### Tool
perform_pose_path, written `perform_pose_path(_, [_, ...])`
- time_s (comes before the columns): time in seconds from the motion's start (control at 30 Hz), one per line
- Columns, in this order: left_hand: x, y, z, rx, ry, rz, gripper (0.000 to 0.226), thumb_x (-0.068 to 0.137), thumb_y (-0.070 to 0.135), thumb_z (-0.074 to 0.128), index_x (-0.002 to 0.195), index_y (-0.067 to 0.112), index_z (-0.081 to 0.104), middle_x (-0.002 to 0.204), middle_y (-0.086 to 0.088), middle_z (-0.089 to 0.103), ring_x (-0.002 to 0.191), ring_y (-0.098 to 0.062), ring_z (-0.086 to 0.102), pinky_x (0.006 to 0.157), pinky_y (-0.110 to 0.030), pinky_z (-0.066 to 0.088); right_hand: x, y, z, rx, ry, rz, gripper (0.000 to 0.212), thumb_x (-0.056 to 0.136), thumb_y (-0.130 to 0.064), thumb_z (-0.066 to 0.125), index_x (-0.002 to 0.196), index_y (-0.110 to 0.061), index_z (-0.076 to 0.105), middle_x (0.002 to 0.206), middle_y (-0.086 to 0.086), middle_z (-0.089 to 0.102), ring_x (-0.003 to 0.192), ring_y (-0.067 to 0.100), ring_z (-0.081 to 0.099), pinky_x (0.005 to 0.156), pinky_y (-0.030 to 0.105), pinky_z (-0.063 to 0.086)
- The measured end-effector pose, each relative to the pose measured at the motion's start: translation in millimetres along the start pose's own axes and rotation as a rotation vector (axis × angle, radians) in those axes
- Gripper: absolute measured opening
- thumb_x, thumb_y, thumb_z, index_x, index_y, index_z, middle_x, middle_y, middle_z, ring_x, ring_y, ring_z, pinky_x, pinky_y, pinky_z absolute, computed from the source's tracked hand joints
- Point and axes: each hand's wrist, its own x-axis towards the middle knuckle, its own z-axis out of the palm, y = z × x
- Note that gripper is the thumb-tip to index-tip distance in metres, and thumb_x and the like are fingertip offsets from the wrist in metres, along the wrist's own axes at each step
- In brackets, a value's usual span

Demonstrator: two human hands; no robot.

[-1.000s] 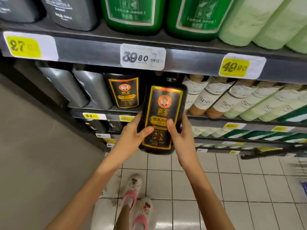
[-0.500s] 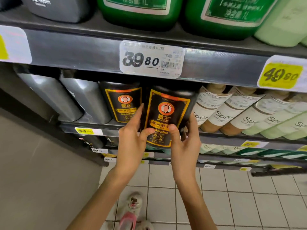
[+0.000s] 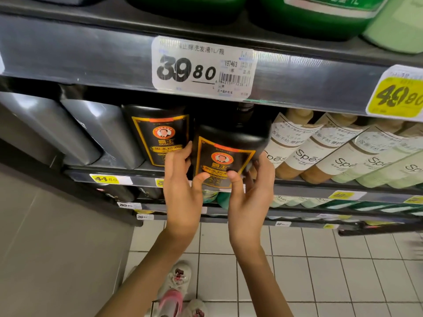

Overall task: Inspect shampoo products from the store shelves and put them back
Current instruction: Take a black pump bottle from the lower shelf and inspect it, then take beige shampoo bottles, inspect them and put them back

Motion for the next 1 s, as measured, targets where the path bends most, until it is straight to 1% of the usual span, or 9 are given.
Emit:
perform_pose_path(0.1, [-1, -2, 4, 0.068, 0.023, -0.032, 0.044, 0.080, -0.012, 0.062, 0.121, -0.006, 0.049, 0.109, 0.014, 0.040, 0.110, 0.013, 0.045, 0.095, -0.007, 0.038, 1, -2, 6, 0.007, 0.082, 0.036, 0.044, 0.087, 0.000, 0.063, 0.123, -0.021, 0.048, 0.114, -0.010, 0.051, 0.113, 0.007, 0.054, 0.096, 0.038, 0.049])
perform_pose_path(0.2, [1, 3, 9, 0.115, 0.041, -0.057, 0.045, 0.079, -0.009, 0.064, 0.121, -0.003, 0.048, 0.109, 0.007, 0.040, 0.106, 0.012, 0.043, 0.095, -0.008, 0.039, 4, -3, 9, 0.006, 0.141, 0.080, 0.047, 0.085, 0.000, 0.065, 0.116, -0.031, 0.047, 0.115, -0.001, 0.055, 0.113, 0.010, 0.057, 0.095, 0.039, 0.050])
perform_pose_path(0.27, [3, 7, 12, 0.129, 0.048, -0.065, 0.046, 0.079, -0.006, 0.066, 0.121, -0.001, 0.047, 0.112, 0.003, 0.040, 0.107, 0.003, 0.045, 0.096, -0.014, 0.042, 5, -4, 11, -0.005, 0.156, 0.079, 0.048, 0.085, -0.002, 0.066, 0.116, -0.033, 0.047, 0.117, 0.001, 0.056, 0.113, 0.011, 0.057, 0.095, 0.037, 0.050])
perform_pose_path(0.47, [-1, 12, 9, 0.250, -0.027, -0.181, 0.038, 0.080, 0.011, 0.070, 0.108, 0.002, 0.047, 0.106, -0.004, 0.045, 0.100, -0.017, 0.051, 0.084, -0.019, 0.044, -6, 5, 12, -0.074, 0.155, 0.218, 0.040, 0.085, -0.014, 0.069, 0.122, -0.005, 0.054, 0.113, 0.003, 0.058, 0.107, 0.006, 0.055, 0.097, 0.027, 0.047])
perform_pose_path(0.57, [2, 14, 7, 0.304, -0.045, -0.206, 0.034, 0.079, 0.013, 0.072, 0.103, 0.002, 0.050, 0.105, -0.009, 0.050, 0.096, -0.019, 0.054, 0.081, -0.022, 0.046, -11, 3, 9, -0.036, 0.090, 0.282, 0.040, 0.091, -0.013, 0.060, 0.130, -0.007, 0.052, 0.126, 0.004, 0.057, 0.118, 0.008, 0.053, 0.103, 0.024, 0.043])
perform_pose_path(0.67, [9, 15, 6, 0.367, -0.049, -0.202, 0.035, 0.077, 0.019, 0.074, 0.100, 0.003, 0.053, 0.104, -0.010, 0.057, 0.093, -0.016, 0.055, 0.077, -0.016, 0.040, -9, 1, 5, -0.052, 0.001, 0.296, 0.044, 0.094, -0.008, 0.053, 0.137, -0.010, 0.045, 0.137, 0.003, 0.048, 0.129, 0.012, 0.045, 0.111, 0.032, 0.036])
perform_pose_path(0.8, [15, 19, 13, 0.405, -0.033, -0.237, 0.038, 0.078, 0.021, 0.073, 0.104, 0.003, 0.053, 0.108, -0.011, 0.057, 0.095, -0.018, 0.056, 0.076, -0.018, 0.041, 0, 1, -1, -0.078, -0.112, 0.296, 0.052, 0.093, 0.000, 0.051, 0.143, -0.008, 0.037, 0.142, 0.007, 0.040, 0.134, 0.016, 0.039, 0.112, 0.040, 0.034])
perform_pose_path(0.9, [16, 22, 18, 0.403, -0.029, -0.265, 0.039, 0.081, 0.020, 0.070, 0.110, 0.002, 0.051, 0.114, -0.013, 0.054, 0.101, -0.020, 0.057, 0.080, -0.020, 0.045, 6, 3, -2, -0.093, -0.166, 0.283, 0.056, 0.092, 0.001, 0.052, 0.144, -0.007, 0.033, 0.146, 0.006, 0.035, 0.137, 0.016, 0.035, 0.112, 0.040, 0.033])
perform_pose_path(1.0, [13, 23, 12, 0.330, -0.088, -0.287, 0.040, 0.085, 0.013, 0.065, 0.120, 0.002, 0.050, 0.120, -0.011, 0.053, 0.109, -0.017, 0.055, 0.090, -0.019, 0.043, 5, 0, -8, -0.100, -0.162, 0.279, 0.048, 0.092, 0.000, 0.052, 0.139, -0.006, 0.041, 0.138, 0.006, 0.045, 0.130, 0.016, 0.043, 0.109, 0.040, 0.037])
